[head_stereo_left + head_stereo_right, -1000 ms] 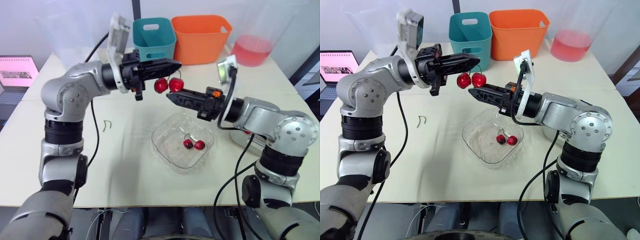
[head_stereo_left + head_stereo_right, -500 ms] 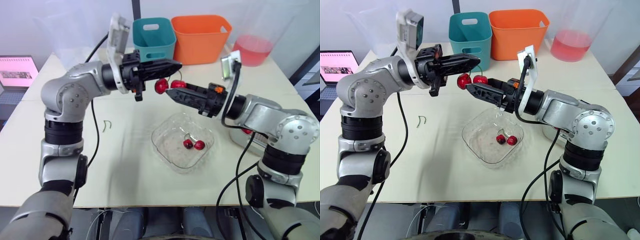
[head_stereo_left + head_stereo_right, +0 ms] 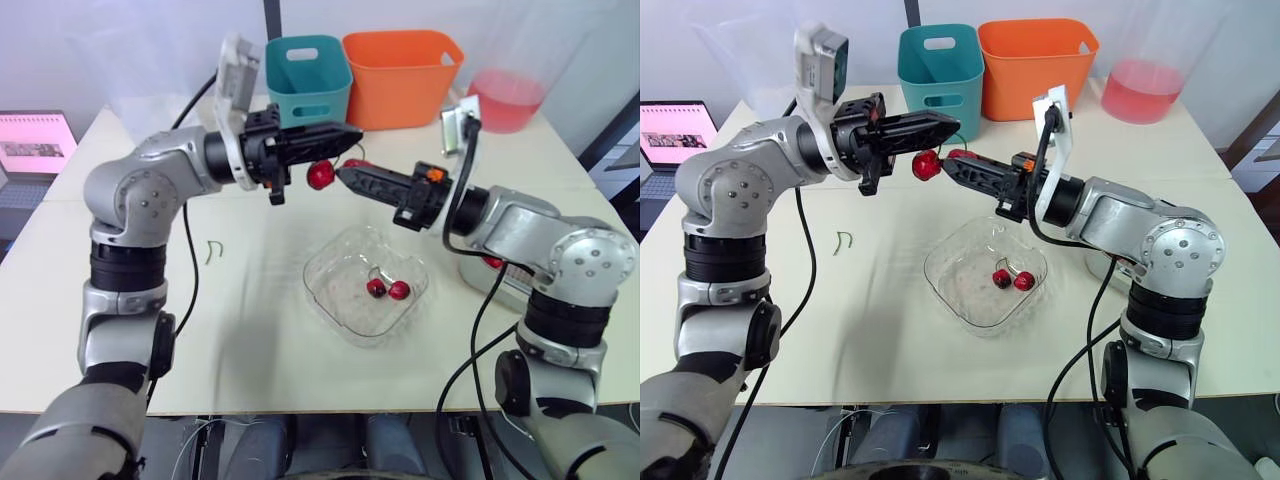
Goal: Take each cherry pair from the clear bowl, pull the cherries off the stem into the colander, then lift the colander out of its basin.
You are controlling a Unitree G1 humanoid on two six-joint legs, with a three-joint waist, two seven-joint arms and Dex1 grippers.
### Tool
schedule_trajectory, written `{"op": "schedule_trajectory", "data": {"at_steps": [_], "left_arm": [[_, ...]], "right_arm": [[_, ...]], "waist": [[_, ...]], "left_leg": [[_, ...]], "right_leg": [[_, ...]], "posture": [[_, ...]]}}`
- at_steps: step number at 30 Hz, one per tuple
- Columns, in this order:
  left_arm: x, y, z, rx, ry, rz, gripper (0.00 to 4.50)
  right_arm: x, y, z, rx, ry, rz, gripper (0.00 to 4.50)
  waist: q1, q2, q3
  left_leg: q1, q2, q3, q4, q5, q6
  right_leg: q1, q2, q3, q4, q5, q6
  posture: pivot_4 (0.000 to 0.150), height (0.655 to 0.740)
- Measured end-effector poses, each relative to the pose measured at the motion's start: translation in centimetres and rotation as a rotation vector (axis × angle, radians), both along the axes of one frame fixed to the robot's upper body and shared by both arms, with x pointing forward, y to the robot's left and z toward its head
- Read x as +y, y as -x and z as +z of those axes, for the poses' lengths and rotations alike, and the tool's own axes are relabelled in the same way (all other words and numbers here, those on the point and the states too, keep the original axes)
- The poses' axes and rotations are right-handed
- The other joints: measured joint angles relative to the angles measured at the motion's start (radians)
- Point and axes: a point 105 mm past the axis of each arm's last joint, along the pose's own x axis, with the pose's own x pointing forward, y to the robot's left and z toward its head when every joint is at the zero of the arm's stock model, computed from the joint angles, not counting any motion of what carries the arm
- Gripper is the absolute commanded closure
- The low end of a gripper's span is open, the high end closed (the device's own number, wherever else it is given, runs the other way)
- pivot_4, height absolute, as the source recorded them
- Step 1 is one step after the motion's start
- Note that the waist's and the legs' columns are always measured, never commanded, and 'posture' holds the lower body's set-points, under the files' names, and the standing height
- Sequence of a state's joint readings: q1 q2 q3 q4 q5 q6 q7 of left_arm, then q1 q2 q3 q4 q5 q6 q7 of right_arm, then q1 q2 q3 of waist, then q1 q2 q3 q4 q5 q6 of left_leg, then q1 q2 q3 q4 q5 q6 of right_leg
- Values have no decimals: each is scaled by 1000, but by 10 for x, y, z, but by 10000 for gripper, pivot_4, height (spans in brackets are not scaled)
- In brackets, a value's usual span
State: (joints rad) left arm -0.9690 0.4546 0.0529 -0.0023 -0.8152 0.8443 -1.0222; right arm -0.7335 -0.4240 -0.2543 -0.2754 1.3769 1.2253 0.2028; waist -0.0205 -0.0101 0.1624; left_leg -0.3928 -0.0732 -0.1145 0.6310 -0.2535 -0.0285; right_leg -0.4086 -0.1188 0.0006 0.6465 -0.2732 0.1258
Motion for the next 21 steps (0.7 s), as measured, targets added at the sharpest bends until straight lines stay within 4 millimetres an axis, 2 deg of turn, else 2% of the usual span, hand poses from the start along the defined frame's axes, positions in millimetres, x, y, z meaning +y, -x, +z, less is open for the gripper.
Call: {"op": "schedule_trajectory", "data": {"at_steps": [19,21], "left_arm": [[-5,-3,-12,31,-38,-1,45000],[1,-5,-7,17,-14,22,45000]], "right_arm": [[-9,9,-26,-16,110,23,38645],[-12,9,-40,26,153,17,38645]], "waist": [[0,0,0],[2,0,0]], "left_leg": [[0,0,0,0,0,0],[0,0,0,0,0,0]], "right_leg": [[0,0,0,-1,0,0],[1,0,0,-2,0,0]], "posture": [[1500,7400],[1500,7400]]}}
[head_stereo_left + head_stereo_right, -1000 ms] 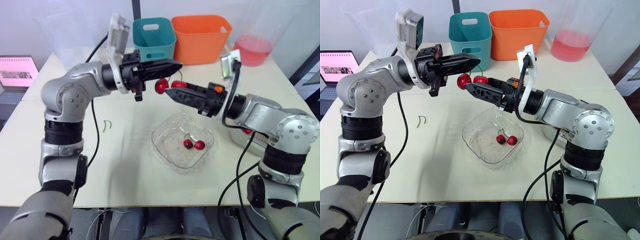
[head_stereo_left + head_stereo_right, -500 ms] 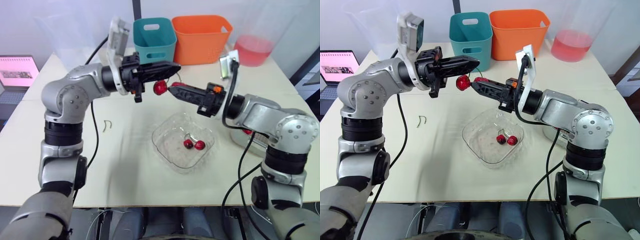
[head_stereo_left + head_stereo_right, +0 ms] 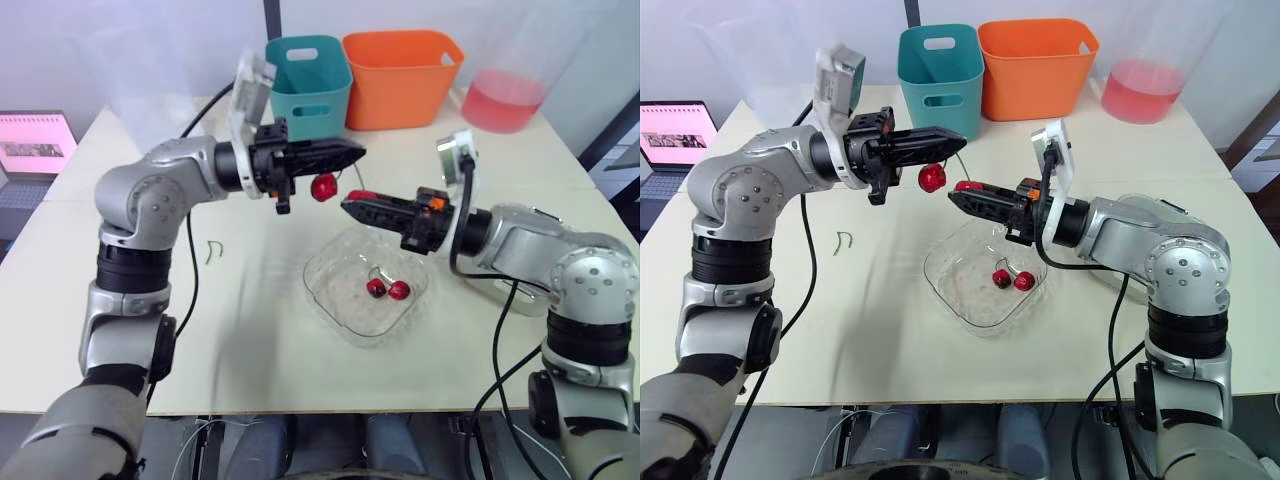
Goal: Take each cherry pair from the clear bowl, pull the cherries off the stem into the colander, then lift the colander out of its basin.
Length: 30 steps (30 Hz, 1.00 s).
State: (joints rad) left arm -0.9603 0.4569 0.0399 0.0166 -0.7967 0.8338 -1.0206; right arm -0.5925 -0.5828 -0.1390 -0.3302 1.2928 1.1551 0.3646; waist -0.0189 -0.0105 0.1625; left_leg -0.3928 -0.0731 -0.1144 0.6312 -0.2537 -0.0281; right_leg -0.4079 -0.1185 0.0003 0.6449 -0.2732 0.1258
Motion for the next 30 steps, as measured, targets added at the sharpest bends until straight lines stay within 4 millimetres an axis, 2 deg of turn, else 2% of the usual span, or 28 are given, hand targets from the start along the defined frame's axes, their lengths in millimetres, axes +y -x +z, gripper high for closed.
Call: {"op": "schedule_trajectory", "data": {"at_steps": [3,9,12,15,18,23,25,30], "left_arm": [[4,-1,4,-12,19,16,45000],[4,-2,5,-15,26,20,45000],[3,-2,4,-15,26,23,45000],[2,-4,2,-21,24,37,45000],[5,-6,-6,-8,15,61,45000],[-2,-5,-16,-1,-10,49,45000],[-3,-5,-18,-5,-12,50,45000],[-7,-5,-20,-20,-16,49,45000]], "right_arm": [[0,1,-12,33,36,4,38645],[0,6,-11,-10,65,20,38645],[-10,2,-5,-33,48,-25,38645],[-44,-6,6,-105,84,-164,38645],[-93,-16,10,-143,169,-360,38645],[-168,-15,-6,-124,364,-587,38645],[-186,-14,-12,-110,408,-634,38645],[-206,-15,-33,-93,517,-687,38645]], "waist": [[1,0,0],[2,0,0],[3,0,0],[10,0,0],[10,0,0],[8,0,0],[2,0,0],[3,0,0]], "left_leg": [[0,0,0,0,0,0],[0,0,0,0,0,0],[0,0,0,0,0,0],[0,-1,0,0,0,0],[0,-1,1,0,-1,1],[0,-1,3,0,-1,2],[1,-1,4,0,-1,2],[1,0,4,0,-1,2]], "right_leg": [[0,0,0,0,0,0],[0,0,0,0,0,0],[0,0,0,0,0,0],[1,-1,0,-1,0,0],[3,0,-1,-4,0,0],[3,0,-1,-4,0,0],[3,0,0,-3,0,0],[3,0,0,-3,0,0]], "posture": [[1500,7400],[1500,7400],[1500,7400],[1500,7400],[1500,7400],[1500,7400],[1500,7400],[1500,7400]]}}
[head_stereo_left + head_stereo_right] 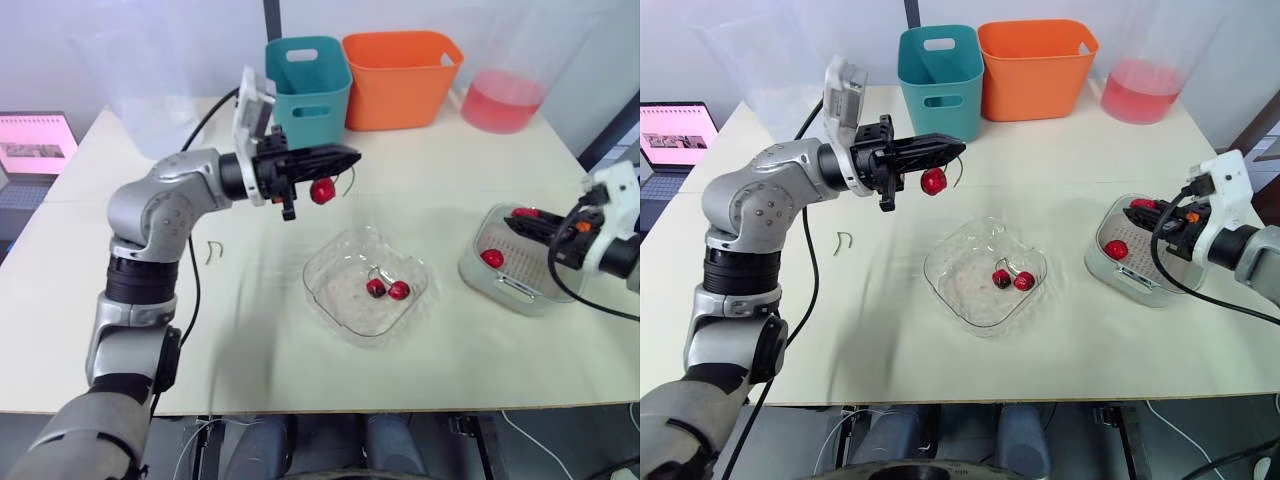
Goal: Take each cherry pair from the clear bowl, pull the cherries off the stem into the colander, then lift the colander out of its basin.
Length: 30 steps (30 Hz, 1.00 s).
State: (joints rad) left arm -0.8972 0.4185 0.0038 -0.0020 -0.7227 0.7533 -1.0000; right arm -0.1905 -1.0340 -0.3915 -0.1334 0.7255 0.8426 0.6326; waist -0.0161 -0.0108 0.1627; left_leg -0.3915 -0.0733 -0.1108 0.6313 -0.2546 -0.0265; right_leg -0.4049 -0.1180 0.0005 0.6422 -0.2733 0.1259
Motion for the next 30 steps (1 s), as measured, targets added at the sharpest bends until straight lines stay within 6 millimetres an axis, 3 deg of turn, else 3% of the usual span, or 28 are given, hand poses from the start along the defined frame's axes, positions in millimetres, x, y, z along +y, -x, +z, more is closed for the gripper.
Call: {"op": "schedule_trajectory", "data": {"at_steps": [1,2,8,14,17,18,20,25,30], "left_arm": [[0,0,0,-1,-2,2,45000],[0,0,0,-1,-2,3,45000],[1,0,-2,3,-4,6,45000],[3,0,-2,-1,-10,10,45000],[5,-1,-1,-2,-4,17,45000],[6,-1,1,-1,2,20,45000],[6,-1,6,-2,21,15,45000],[8,1,14,17,62,0,45000],[7,10,16,29,59,-23,45000]], "right_arm": [[-5,-2,-5,12,20,-18,38645],[-8,-3,-9,20,36,-34,35178],[-26,-7,-12,23,71,-98,7393],[-15,-15,7,-38,-14,-62,7393],[17,-17,28,-78,-155,55,7393],[34,-16,35,-87,-198,121,7393],[83,-9,49,-110,-291,318,1626],[164,7,49,-43,-457,618,317],[201,7,59,-52,-596,688,317]], "waist": [[1,0,0],[3,0,0],[4,0,0],[0,0,0],[0,0,0],[0,0,0],[-1,0,0],[6,0,0],[2,0,0]], "left_leg": [[0,0,0,0,0,0],[0,0,0,0,1,-1],[0,0,0,0,1,-1],[0,1,-1,0,1,-1],[0,1,-1,0,1,-1],[0,1,-2,0,1,-1],[0,1,-3,0,1,-1],[-1,0,-4,0,1,-2],[-1,0,-4,0,1,-2]], "right_leg": [[0,0,0,0,0,0],[0,0,0,0,0,0],[1,0,0,-1,0,0],[0,0,0,-1,0,0],[0,0,0,-1,0,0],[0,0,0,-1,0,0],[0,0,0,-1,0,0],[1,-1,-1,-1,0,0],[0,-1,0,0,0,0]], "posture": [[1500,7400],[1500,7400],[1500,7400],[1500,7400],[1500,7400],[1500,7400],[1500,7400],[1500,7400],[1500,7400]]}}
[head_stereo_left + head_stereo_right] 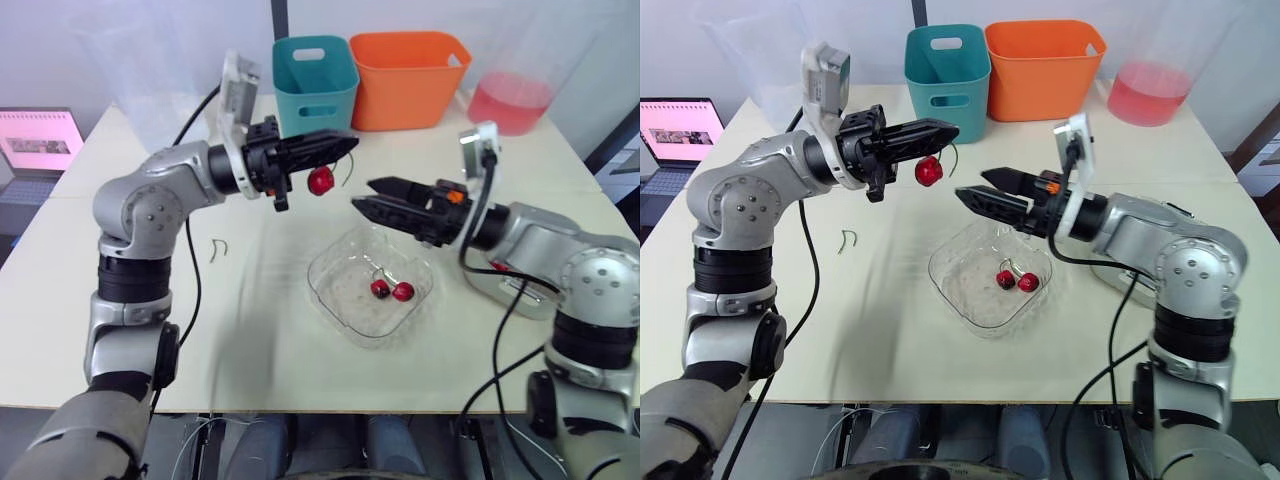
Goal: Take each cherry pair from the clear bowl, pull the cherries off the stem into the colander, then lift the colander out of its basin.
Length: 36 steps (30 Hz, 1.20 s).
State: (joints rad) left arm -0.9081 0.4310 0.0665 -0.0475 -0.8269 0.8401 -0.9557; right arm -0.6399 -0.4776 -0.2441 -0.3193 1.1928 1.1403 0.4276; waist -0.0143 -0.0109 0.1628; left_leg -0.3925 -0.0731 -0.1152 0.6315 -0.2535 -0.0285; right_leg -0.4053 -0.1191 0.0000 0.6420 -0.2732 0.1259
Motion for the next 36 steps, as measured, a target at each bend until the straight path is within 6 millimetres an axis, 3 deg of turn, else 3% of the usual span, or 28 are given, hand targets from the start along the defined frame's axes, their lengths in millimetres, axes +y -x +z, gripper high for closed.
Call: {"op": "schedule_trajectory", "data": {"at_steps": [10,23,26,32,36], "left_arm": [[-2,6,2,4,3,-1,45000],[-3,5,2,9,10,5,45000],[-4,5,2,9,11,3,45000],[-5,6,2,10,15,-5,45000],[-5,6,1,11,15,-9,45000]], "right_arm": [[35,-4,0,46,-83,46,317],[45,-3,1,55,-94,68,317],[45,-4,2,55,-101,62,8764],[46,-5,3,52,-115,55,37407],[47,-4,3,47,-115,58,37407]], "waist": [[-5,0,0],[-5,0,0],[-5,0,0],[-6,0,0],[-6,0,0]], "left_leg": [[0,0,0,0,0,0],[0,0,0,0,0,0],[0,0,0,0,0,0],[0,0,0,0,0,0],[0,0,0,0,0,0]], "right_leg": [[-2,0,0,3,0,0],[-2,0,0,3,0,0],[-2,0,0,3,0,0],[-2,0,0,3,0,0],[-2,0,0,3,0,0]], "posture": [[1500,7400],[1500,7400],[1500,7400],[1500,7400],[1500,7400]]}}
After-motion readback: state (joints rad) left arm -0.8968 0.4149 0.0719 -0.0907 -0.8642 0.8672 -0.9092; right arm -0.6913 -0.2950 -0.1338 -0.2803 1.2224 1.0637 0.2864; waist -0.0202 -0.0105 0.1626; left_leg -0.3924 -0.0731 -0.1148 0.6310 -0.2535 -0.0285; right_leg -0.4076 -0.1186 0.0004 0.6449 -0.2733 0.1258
